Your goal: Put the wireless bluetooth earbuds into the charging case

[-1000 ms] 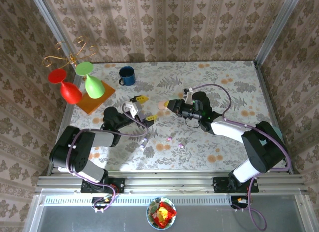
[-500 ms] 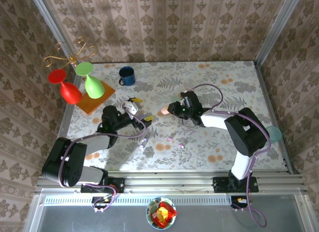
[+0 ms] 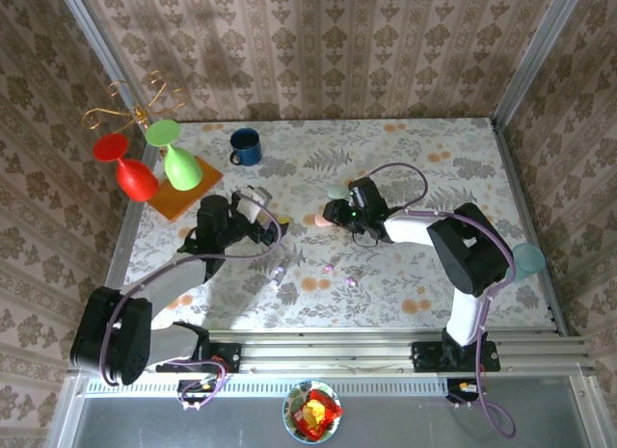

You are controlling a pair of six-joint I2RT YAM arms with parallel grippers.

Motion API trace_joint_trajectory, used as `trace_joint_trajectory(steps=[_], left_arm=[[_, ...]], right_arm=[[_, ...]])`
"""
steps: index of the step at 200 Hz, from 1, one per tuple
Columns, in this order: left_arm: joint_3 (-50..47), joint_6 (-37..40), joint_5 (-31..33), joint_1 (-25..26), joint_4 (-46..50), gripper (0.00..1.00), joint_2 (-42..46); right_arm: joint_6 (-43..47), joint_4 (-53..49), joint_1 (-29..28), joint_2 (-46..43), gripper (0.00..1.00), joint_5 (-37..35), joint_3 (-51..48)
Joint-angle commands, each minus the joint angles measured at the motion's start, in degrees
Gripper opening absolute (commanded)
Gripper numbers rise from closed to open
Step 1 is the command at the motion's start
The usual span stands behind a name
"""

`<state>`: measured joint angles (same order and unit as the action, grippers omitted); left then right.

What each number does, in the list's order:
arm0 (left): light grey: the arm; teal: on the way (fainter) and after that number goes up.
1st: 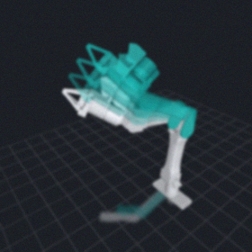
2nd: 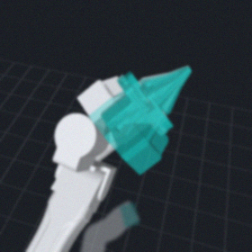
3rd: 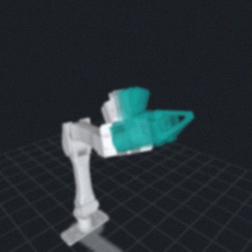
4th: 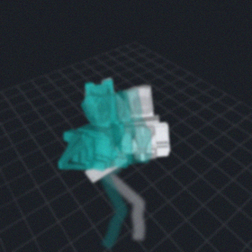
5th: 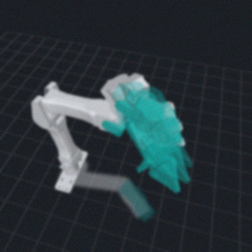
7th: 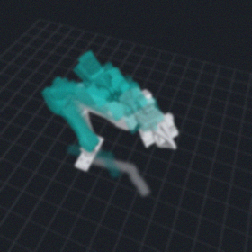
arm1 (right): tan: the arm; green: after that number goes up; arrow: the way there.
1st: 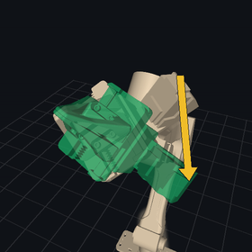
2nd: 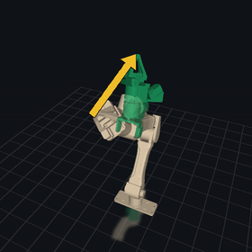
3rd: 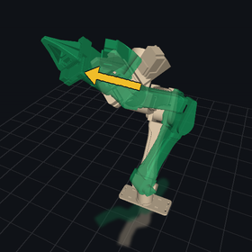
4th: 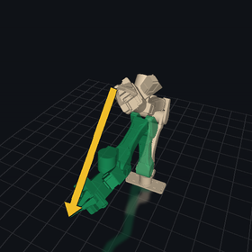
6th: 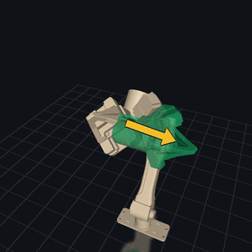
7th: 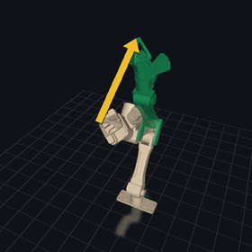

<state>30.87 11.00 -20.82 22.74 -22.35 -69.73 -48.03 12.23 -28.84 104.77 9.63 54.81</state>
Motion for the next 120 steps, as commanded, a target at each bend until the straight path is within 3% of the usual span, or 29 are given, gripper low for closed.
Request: trace_joint_trajectory(steps=[1, 65, 93, 120], left_arm=[[4.2, 2.3, 7.9, 0.8, 14.5, 1.00, 2.2], [17.6, 7.2, 15.1, 3.0, 39.5, 0.95, -8.5], [23.1, 7.1, 15.5, 3.0, 46.8, 0.96, -14.9], [28.9, 8.2, 13.6, 3.0, 53.3, 0.91, -21.7]], right_arm=[[3.8, -4.6, 0.4, -5.9, 0.53, -4.1, 1.2], [5.5, -6.9, -0.1, -13.4, 0.55, -4.0, -0.8], [5.6, -7.0, -0.1, -13.9, 0.55, -4.1, -1.0], [5.5, -6.7, -0.1, -13.5, 0.55, -3.7, -0.8]])
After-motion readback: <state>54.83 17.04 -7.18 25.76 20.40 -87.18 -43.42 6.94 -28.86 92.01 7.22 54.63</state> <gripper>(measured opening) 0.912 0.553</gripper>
